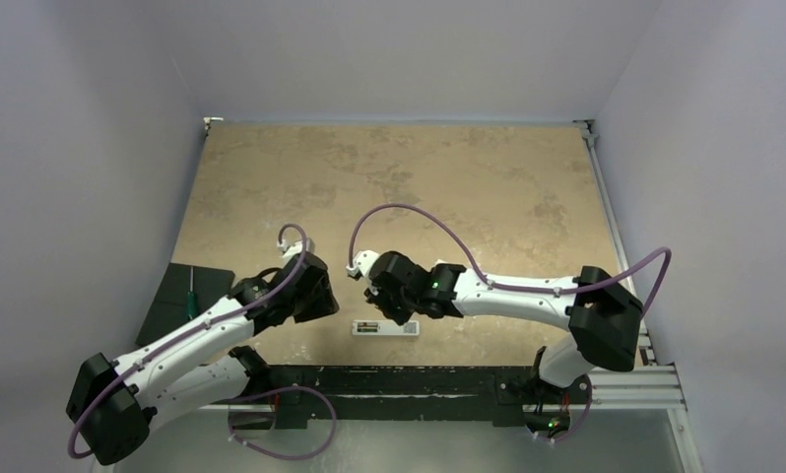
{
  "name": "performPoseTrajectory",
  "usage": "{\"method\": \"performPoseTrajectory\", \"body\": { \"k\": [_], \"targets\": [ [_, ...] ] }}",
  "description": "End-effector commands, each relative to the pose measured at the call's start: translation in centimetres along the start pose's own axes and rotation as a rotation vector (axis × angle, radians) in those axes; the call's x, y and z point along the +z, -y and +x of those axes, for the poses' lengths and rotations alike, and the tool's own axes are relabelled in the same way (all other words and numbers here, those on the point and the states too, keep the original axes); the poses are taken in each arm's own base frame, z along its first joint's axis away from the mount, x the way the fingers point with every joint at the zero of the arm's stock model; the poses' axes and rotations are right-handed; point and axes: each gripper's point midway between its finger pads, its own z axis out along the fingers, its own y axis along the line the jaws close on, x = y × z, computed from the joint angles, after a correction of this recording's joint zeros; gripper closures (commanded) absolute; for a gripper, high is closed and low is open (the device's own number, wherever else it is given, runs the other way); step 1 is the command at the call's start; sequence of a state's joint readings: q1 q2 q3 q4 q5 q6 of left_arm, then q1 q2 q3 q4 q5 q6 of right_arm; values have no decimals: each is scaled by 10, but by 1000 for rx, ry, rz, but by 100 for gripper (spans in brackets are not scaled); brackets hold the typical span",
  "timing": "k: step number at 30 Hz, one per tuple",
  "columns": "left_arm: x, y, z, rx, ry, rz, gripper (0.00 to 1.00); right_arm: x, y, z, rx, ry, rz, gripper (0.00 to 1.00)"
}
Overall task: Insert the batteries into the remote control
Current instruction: Load the battery into the remote control.
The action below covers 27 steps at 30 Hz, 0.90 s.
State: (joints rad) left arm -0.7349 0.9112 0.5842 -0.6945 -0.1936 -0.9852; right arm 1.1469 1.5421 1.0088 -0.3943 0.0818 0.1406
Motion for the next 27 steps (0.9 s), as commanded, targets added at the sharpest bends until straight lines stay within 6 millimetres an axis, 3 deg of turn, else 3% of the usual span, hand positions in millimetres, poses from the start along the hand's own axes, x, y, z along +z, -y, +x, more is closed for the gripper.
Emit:
{"method": "performPoseTrajectory", "body": {
  "k": [1, 14, 27],
  "targets": [
    [8, 12, 4, -25, -17, 64, 54, -10, -11, 0, -58, 9, -55, 100],
    [29, 3, 34, -28, -111, 70, 54, 5, -31, 4, -169, -53, -103, 98],
    [37, -10, 37, -53, -132, 31, 54, 16, -32, -1, -230, -74, -101, 95]
  ]
}}
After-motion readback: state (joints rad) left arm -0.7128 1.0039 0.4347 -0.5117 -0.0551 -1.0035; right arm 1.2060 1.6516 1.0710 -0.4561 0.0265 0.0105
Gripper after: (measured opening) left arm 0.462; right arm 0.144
